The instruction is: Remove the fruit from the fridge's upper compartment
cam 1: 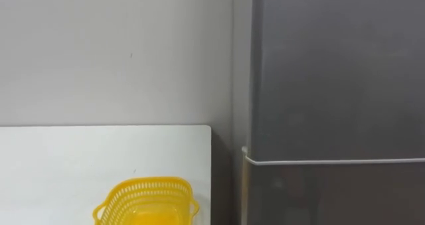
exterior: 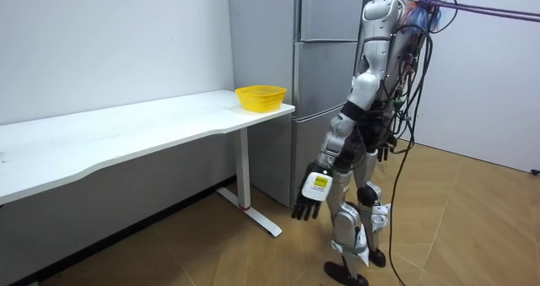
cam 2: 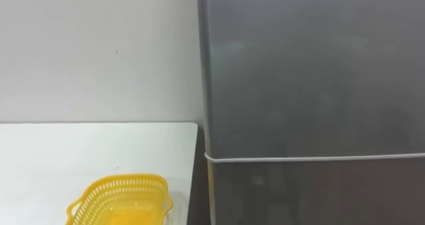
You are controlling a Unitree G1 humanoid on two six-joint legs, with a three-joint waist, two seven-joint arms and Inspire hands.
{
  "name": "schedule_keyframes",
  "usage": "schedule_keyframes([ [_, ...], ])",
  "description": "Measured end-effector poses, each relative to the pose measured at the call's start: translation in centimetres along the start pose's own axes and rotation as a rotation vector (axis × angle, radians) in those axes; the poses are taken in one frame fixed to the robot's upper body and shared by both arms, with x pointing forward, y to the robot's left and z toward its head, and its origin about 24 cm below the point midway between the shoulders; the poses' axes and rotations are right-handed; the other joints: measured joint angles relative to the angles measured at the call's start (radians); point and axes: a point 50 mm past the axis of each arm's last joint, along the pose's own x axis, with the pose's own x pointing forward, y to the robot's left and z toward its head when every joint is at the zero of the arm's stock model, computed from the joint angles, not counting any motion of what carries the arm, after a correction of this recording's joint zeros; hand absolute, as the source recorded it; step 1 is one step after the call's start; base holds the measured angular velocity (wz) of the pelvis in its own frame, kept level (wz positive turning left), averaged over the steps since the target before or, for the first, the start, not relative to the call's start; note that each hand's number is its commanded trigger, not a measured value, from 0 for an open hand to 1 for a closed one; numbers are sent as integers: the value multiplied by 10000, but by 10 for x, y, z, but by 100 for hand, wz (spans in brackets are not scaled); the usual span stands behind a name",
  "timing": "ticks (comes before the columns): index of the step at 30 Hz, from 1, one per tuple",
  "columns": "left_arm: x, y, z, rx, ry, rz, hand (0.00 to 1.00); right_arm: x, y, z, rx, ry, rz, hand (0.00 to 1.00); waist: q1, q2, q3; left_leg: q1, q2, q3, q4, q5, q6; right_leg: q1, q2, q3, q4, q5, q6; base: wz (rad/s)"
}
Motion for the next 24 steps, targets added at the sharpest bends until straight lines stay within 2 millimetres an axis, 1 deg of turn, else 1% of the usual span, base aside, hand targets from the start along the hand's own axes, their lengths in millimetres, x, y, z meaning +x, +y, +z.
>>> schedule_keyframes([
  [1, 0, -6, 12, -359, -474, 82, 0, 0, -3, 2, 54, -138, -97, 0, 112, 4, -3, -6, 3, 1, -2, 0, 0, -9, 6, -35, -4, 1, -2, 0],
  [2, -1, -9, 18, -474, -708, 128, 0, 0, -5, 3, 136, -192, -137, 0, 154, 5, -3, -17, 3, -6, 2, 0, 0, -9, 7, -54, -4, 1, -2, 4],
  [4, -5, -16, 39, -1202, -1518, 373, 0, -1, -12, 8, 180, -445, -364, 0, 256, 0, -17, -114, 4, -8, 22, 0, 0, -106, 6, -91, 28, 5, -9, 2],
  [5, -6, -17, 44, -1441, -1715, 441, 0, -1, -13, 10, 153, -534, -441, 0, 273, 14, -28, -136, 6, -10, 35, 0, 0, -151, 10, -90, 36, 9, -13, 0],
  [6, -10, -19, 55, -1707, -2197, 547, 0, -1, -14, 11, 99, -644, -582, 0, 335, 37, -68, -218, 9, -18, 78, 0, -1, -205, 12, -98, 42, 20, -20, 0],
  [7, -14, -22, 66, -2039, -2675, 614, 0, -1, -15, 13, 93, -719, -654, 0, 386, -12, -90, -251, 10, -33, 76, 1, -1, -267, 10, -91, 79, 20, -21, 0],
  [9, -20, -24, 78, -2445, -3263, 673, 0, -1, -17, 15, 170, -804, -769, 0, 411, -13, -83, -236, 6, -96, 69, 2, -2, -291, 7, -85, 158, 20, -20, 0],
  [11, -27, -27, 89, -2996, -3701, 653, 0, -2, -19, 18, 178, -1016, -873, 0, 432, 17, -55, -232, 2, -126, 65, 2, -2, -293, 5, -108, 151, 22, -18, 0],
  [12, -33, -31, 99, -3231, -4092, 610, 0, -2, -19, 21, 171, -1186, -892, 0, 372, -27, -57, -229, -8, -247, 65, 2, -2, -253, 5, -200, 129, 25, -14, 10],
  [13, -40, -34, 109, -3451, -4562, 551, 0, -2, -18, 22, 171, -1288, -871, 0, 335, -26, -32, -217, -10, -275, 62, 2, -2, -221, 4, -225, 126, 25, -14, 10],
  [14, -44, -35, 114, -3573, -4820, 503, 0, -2, -18, 22, 163, -1331, -872, 0, 339, -38, -26, -207, -8, -274, 61, 2, -2, -211, 6, -226, 120, 25, -14, 4],
  [16, -62, -38, 136, -3950, -5955, 396, 0, -3, -19, 22, 262, -1385, -907, 0, 389, -46, -24, -196, -8, -269, 62, 2, -2, -211, 17, -210, 119, 25, -14, -4],
  [17, -68, -39, 141, -4059, -6273, 353, 0, -3, -19, 21, 288, -1385, -924, 0, 397, -46, -24, -187, -8, -263, 61, 2, -2, -211, 28, -208, 120, 25, -14, -4],
  [19, -88, -40, 161, -4552, -7385, 154, 0, -2, -18, 17, 309, -1296, -907, 0, 387, -33, -22, -128, -5, -253, 64, 2, -2, -180, 34, -181, 124, 25, -15, -6],
  [20, -93, -40, 165, -4602, -7685, 94, 0, -2, -17, 15, 253, -1267, -904, 0, 381, -33, -22, -113, -4, -257, 67, 2, -2, -157, 31, -195, 123, 25, -15, 0],
  [22, -117, -42, 180, -4674, -9014, -120, 0, -2, -14, 8, 41, -1092, -858, 0, 402, -22, -22, -155, -8, -274, 80, 2, -2, -174, 19, -210, 125, 26, -17, 0],
  [23, -122, -42, 183, -4628, -9344, -130, 0, -2, -13, 7, 41, -1059, -857, 0, 399, -6, -29, -173, -9, -273, 78, 2, -2, -198, 5, -209, 130, 27, -17, 0],
  [24, -132, -42, 188, -4560, -9970, -125, 0, -2, -13, 4, -93, -1003, -868, 0, 373, 24, -57, -243, -10, -273, 83, 2, -2, -279, 3, -205, 148, 30, -22, 0],
])
